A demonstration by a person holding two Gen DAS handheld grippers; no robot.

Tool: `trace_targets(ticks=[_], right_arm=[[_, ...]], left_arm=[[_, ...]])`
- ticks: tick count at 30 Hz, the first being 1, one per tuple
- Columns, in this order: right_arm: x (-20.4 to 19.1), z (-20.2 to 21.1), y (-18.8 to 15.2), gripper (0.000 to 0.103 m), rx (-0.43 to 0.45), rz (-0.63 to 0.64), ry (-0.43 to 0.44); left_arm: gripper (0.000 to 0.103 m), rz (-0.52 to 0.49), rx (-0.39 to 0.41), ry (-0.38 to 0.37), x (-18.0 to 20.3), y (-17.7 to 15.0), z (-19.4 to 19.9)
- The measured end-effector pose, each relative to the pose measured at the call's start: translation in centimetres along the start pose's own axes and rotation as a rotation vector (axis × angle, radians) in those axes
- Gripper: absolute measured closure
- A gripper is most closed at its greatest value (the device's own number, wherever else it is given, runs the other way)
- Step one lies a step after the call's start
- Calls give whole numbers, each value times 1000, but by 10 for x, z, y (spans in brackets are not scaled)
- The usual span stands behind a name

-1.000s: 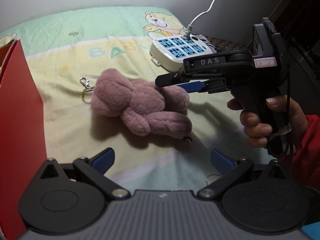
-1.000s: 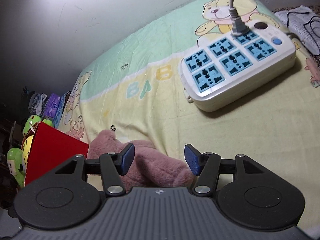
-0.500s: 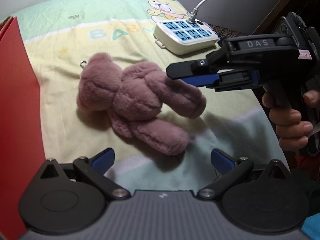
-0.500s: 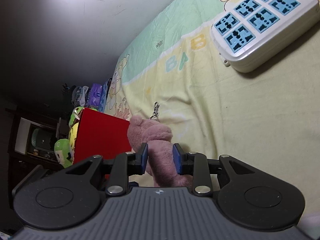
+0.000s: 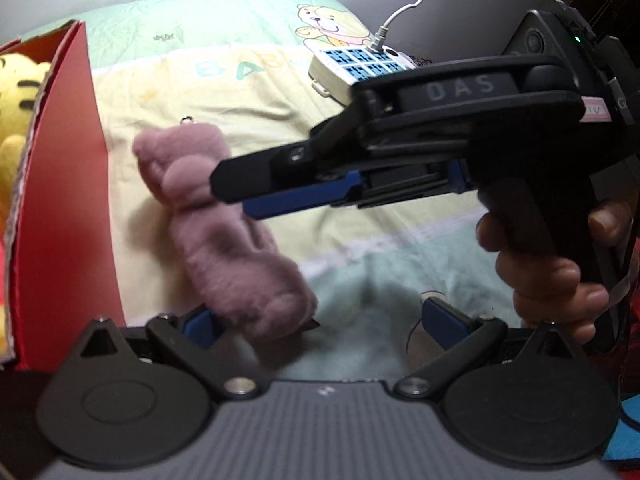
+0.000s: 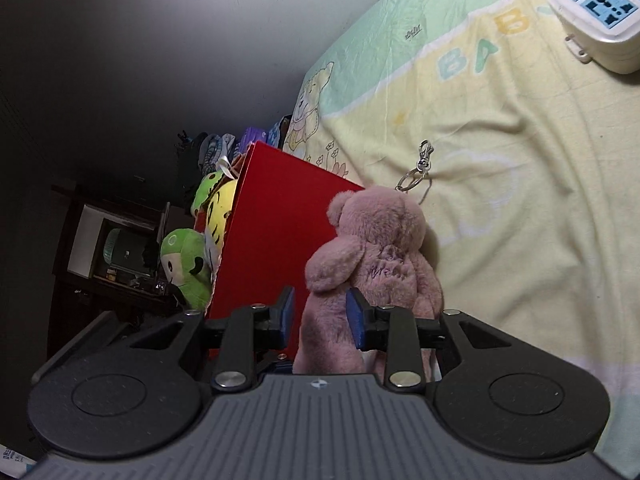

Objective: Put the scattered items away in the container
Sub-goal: 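Grasp the pink teddy bear by its body with the right gripper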

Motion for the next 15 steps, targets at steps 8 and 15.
trace_targets(ticks=[8,15], right_arm=[[0,0,-9,68,40,58,-77],[19,1,-4,61,94,86,-235]], left_arm=[[1,11,-29,-26,0,-15,0],[1,70,-51,-54,-11,-21,-12]])
Point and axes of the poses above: each gripper's, at about its wrist camera, not at the fingertips, and z roughly against the way its jaws point, x to its right, y to its top, the point moved 3 cm from there along -z, roughly the way its jaws point, and after that the axes turned 12 degrees about -z, right-handed, at the moved point
